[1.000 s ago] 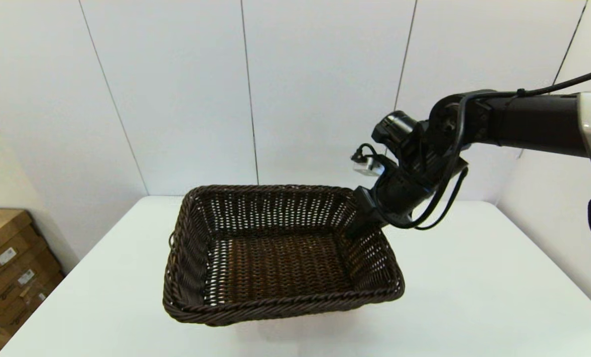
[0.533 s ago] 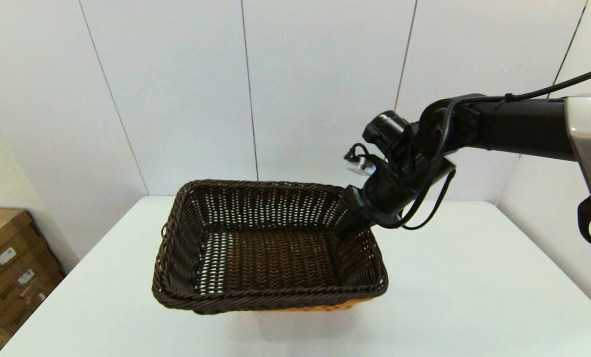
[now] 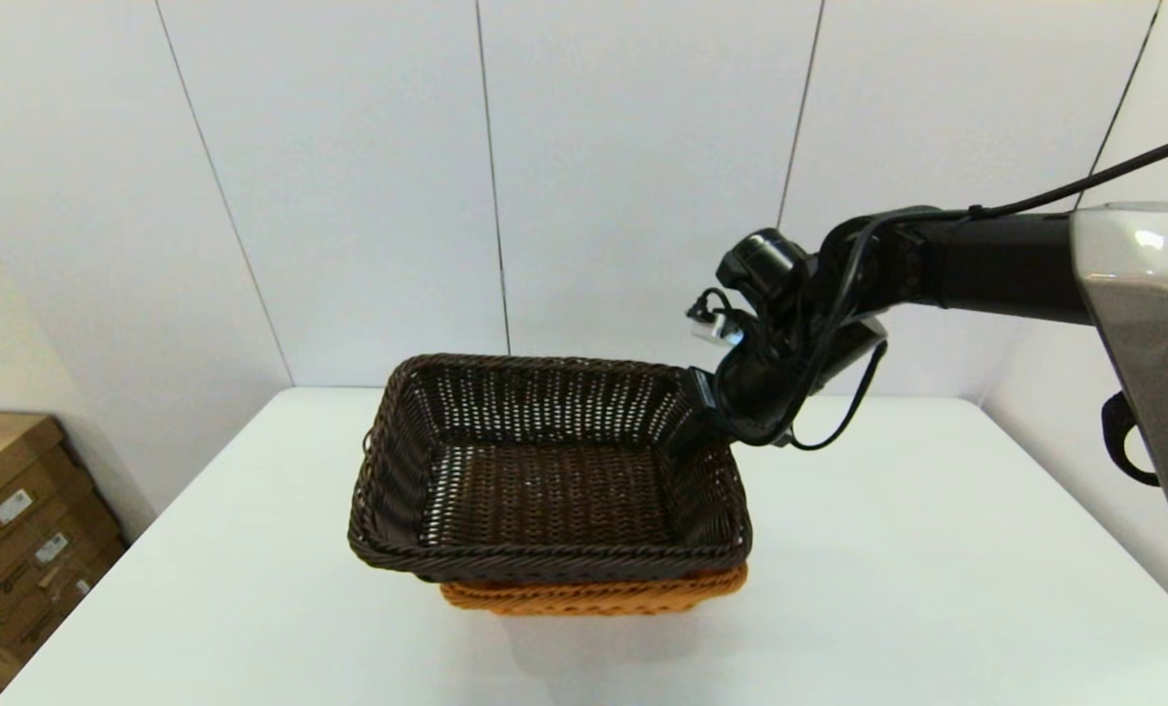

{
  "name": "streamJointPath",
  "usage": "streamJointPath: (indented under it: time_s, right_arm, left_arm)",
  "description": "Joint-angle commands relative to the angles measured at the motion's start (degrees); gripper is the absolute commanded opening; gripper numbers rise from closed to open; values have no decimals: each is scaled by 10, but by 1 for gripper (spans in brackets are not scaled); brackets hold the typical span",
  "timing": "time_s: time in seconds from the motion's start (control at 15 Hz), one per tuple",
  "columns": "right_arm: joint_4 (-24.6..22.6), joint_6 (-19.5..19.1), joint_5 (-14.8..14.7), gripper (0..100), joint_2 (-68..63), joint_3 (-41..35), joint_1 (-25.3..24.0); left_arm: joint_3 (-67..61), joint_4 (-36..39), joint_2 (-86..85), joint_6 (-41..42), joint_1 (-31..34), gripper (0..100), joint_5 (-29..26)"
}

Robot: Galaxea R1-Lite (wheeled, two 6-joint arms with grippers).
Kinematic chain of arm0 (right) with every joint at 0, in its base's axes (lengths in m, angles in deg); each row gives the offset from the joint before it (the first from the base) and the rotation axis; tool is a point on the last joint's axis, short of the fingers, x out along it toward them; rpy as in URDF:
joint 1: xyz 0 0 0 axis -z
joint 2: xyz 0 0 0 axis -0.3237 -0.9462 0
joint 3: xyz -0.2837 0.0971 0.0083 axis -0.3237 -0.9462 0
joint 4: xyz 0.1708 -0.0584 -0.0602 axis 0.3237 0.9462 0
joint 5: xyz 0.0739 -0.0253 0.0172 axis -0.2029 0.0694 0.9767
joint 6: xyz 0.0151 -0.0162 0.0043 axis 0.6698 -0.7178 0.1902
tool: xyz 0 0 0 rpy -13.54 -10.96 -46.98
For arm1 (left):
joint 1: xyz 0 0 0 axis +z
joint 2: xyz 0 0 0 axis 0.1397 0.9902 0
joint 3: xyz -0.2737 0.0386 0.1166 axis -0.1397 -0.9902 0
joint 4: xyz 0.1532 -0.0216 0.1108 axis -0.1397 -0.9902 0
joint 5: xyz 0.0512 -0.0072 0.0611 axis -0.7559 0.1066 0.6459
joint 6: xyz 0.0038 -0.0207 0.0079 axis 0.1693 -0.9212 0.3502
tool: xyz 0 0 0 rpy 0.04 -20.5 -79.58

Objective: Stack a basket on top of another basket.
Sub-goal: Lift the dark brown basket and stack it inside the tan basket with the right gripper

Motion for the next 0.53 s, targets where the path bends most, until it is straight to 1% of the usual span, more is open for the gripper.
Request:
streamJointPath:
  time_s: [0.07, 0.13, 0.53]
  right_arm:
    - [-7, -2, 2, 0, -13, 0, 9]
    - [-16, -1, 2, 0, -17, 0, 11]
    - [-20, -13, 2, 0, -31, 0, 26]
  left_arm:
    - [0, -1, 0, 1, 0, 100, 1]
    - [0, -1, 0, 0, 0, 100, 0]
    - [0, -1, 0, 0, 0, 100, 1]
